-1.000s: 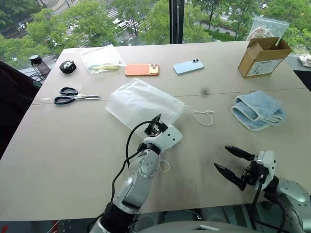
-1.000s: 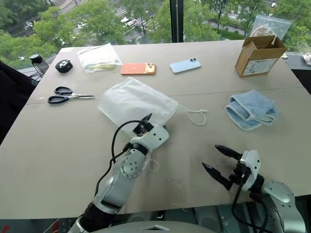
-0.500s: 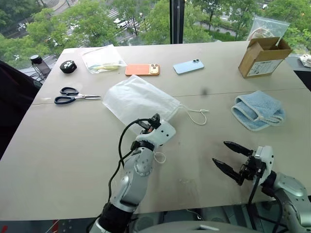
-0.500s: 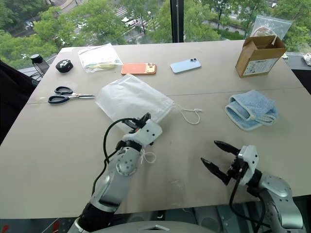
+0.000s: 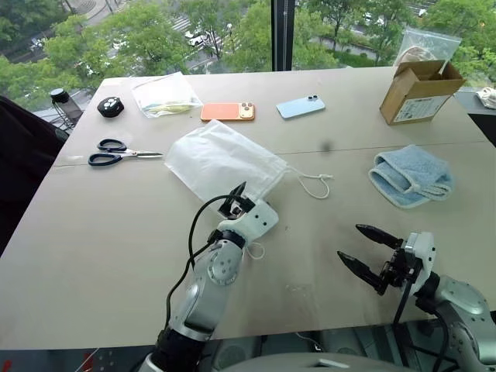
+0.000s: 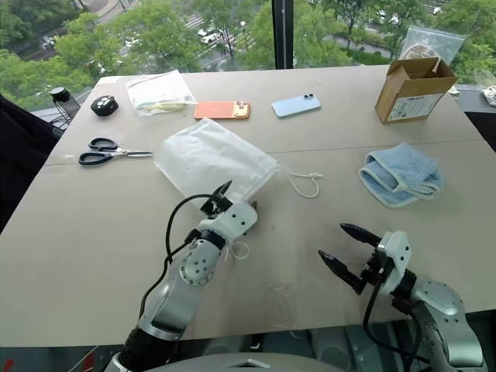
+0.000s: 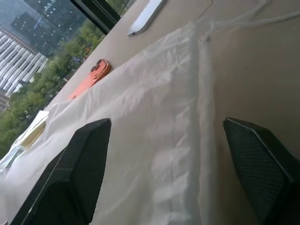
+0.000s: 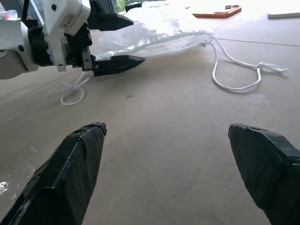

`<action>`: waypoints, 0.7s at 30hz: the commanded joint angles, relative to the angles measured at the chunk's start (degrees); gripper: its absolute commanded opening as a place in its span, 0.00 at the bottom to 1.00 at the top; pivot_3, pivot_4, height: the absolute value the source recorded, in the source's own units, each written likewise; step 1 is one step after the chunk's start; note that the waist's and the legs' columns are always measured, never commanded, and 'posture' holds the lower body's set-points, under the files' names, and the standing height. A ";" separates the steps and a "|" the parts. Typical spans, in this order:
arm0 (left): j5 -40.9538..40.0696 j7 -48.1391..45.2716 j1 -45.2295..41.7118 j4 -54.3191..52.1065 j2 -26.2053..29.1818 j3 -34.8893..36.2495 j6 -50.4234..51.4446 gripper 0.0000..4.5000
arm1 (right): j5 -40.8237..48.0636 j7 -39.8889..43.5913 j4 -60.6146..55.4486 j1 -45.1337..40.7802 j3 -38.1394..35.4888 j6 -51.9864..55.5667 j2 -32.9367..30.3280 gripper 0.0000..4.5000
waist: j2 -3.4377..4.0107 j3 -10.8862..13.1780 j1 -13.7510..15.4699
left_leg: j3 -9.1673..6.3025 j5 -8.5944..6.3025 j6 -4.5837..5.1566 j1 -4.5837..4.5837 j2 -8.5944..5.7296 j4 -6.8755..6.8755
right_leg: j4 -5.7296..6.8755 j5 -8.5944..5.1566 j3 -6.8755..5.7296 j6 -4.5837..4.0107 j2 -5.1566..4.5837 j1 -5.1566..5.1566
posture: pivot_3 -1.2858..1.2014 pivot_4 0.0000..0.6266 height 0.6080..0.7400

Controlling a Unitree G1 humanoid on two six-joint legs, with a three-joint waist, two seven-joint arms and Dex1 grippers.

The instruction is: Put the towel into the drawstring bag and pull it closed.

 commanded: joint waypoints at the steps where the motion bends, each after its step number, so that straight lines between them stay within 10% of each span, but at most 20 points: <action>1: 1.51 2.24 -0.39 1.65 0.15 0.36 -1.90 0.89 | 1.99 0.85 -3.03 -0.08 -0.84 -0.54 0.16 1.00 | 0.00 0.00 -0.05 | 0.00 0.00 0.00 0.01 0.00 0.00 | 0.03 0.00 0.00 0.00 0.00 0.00 | 0.52 0.24 1.00; 21: 5.10 10.27 -1.05 4.53 0.47 2.41 -5.83 0.89 | 1.38 1.64 -1.45 -1.37 -1.10 -1.86 0.20 1.00 | -0.01 0.00 -0.02 | 0.00 0.00 0.00 0.02 -0.03 0.11 | 0.19 0.00 0.01 0.01 0.00 -0.01 | 0.52 0.24 1.00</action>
